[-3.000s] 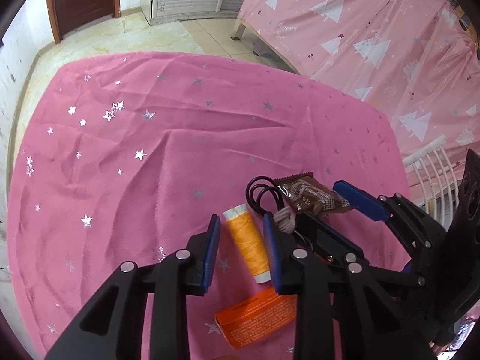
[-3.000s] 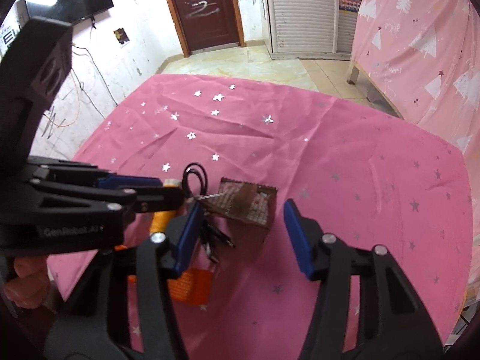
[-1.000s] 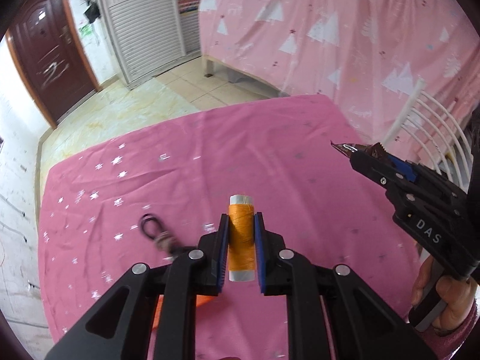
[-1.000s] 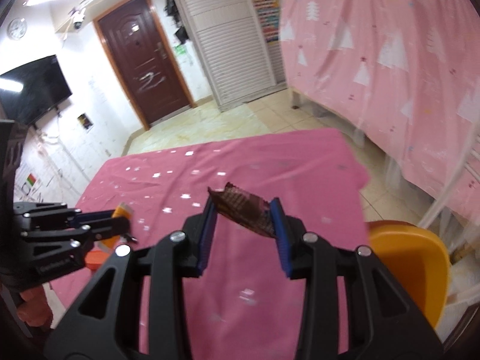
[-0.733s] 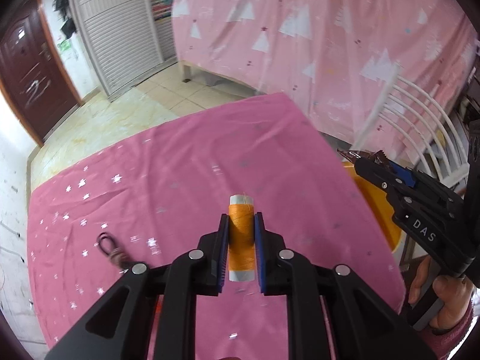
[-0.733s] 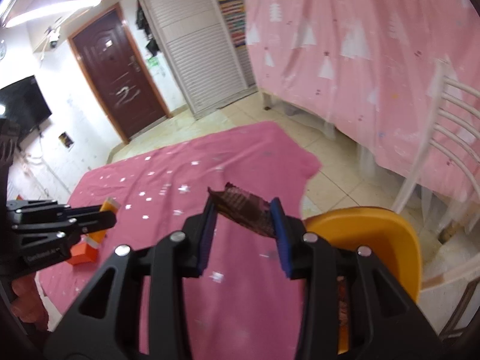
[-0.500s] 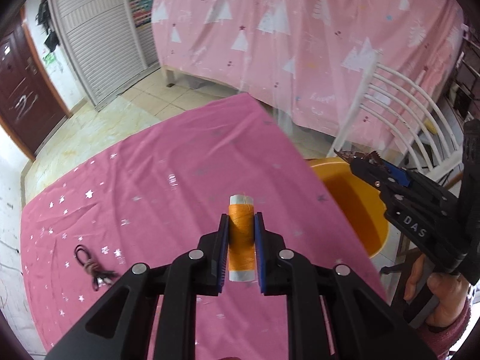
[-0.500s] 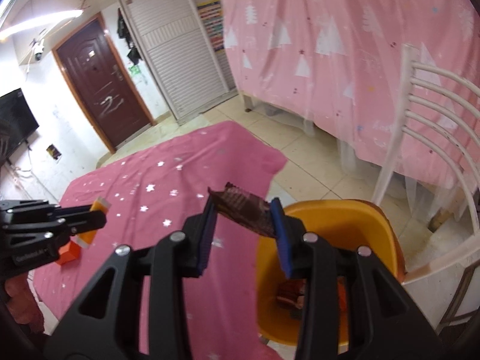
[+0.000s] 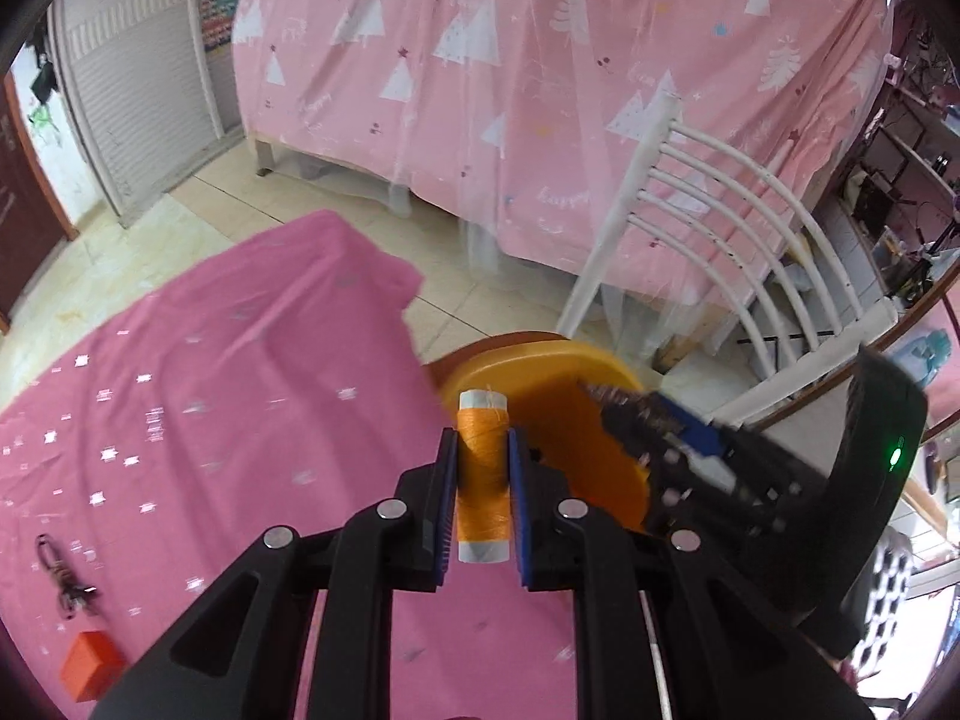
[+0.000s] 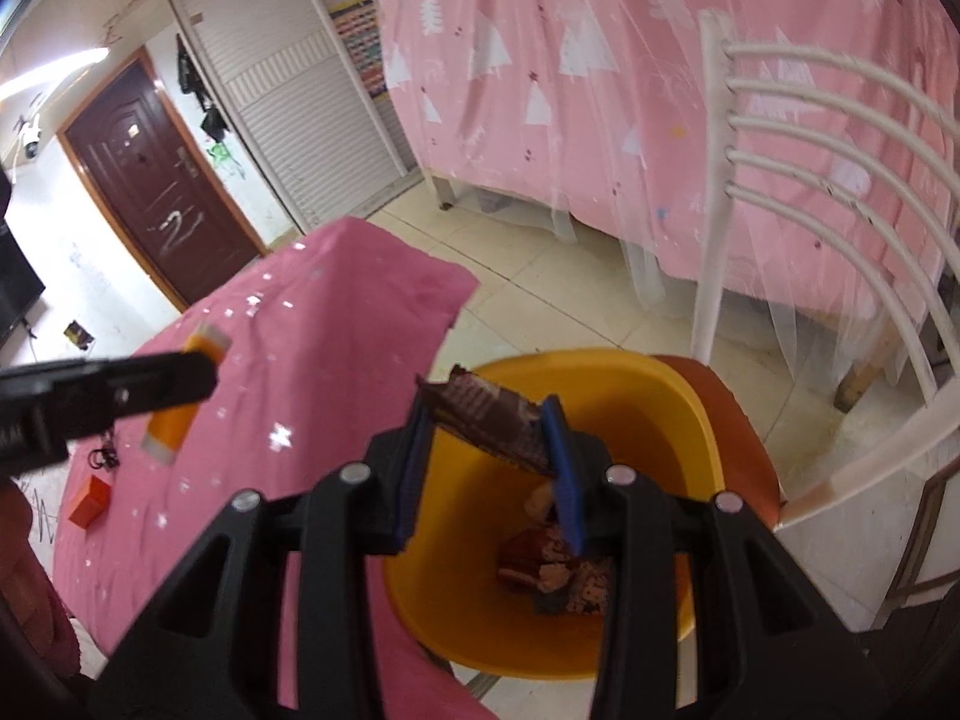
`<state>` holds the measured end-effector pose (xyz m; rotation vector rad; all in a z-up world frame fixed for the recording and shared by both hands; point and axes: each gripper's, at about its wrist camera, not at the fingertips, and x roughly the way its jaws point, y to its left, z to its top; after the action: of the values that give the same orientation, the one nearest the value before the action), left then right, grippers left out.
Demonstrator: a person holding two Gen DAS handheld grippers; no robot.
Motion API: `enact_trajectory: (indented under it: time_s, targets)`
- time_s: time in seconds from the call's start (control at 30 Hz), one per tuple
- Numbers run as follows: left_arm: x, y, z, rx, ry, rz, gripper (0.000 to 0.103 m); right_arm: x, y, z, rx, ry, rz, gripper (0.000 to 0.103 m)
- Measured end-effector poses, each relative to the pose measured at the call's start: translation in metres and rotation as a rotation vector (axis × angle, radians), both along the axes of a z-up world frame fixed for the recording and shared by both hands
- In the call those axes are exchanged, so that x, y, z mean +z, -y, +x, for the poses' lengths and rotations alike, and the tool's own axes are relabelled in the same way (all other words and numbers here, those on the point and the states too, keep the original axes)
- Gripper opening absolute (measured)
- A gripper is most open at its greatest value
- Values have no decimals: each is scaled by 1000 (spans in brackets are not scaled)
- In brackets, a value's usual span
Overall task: Collect trash
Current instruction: 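Carry spool and wrapper to the orange bin and open both tools over it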
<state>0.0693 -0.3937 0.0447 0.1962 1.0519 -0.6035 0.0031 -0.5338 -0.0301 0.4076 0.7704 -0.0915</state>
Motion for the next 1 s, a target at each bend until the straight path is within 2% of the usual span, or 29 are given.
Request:
enact_trajectory:
  time_s: [0.23, 0.4, 0.43, 0.47, 0.5, 0.53, 0.63, 0.67, 0.9, 1.0]
  targets:
    - [-15, 30, 4, -37, -22, -51, 10, -22, 14, 0, -16, -47, 23, 35]
    - [-22, 36, 9, -20, -51, -82, 10, -27, 19, 0, -23, -66, 27, 36]
    - [-22, 35, 10, -18, -56, -89, 11, -28, 20, 0, -26, -68, 27, 45]
    - [-23, 35, 11, -14, -60, -93, 13, -27, 20, -1, -29, -69, 23, 58]
    - [-24, 35, 12, -12, -61, -92, 15, -26, 18, -1, -32, -68, 18, 61]
    - [-25, 35, 12, -13, -63, -94, 18, -26, 17, -1, -30, -65, 17, 62]
    - [-26, 31, 12, -5, -51, -84, 40, -24, 12, 1, -20, -64, 10, 63]
    - [-27, 28, 12, -1, -47, -86, 44, -23, 11, 1, -15, -62, 10, 63]
    - [-24, 4, 15, 33, -42, -89, 57, -16, 4, 2, 5, -24, 9, 63]
    - [-19, -9, 17, 56, -33, -99, 61, -9, -4, 2, 11, -9, -10, 67]
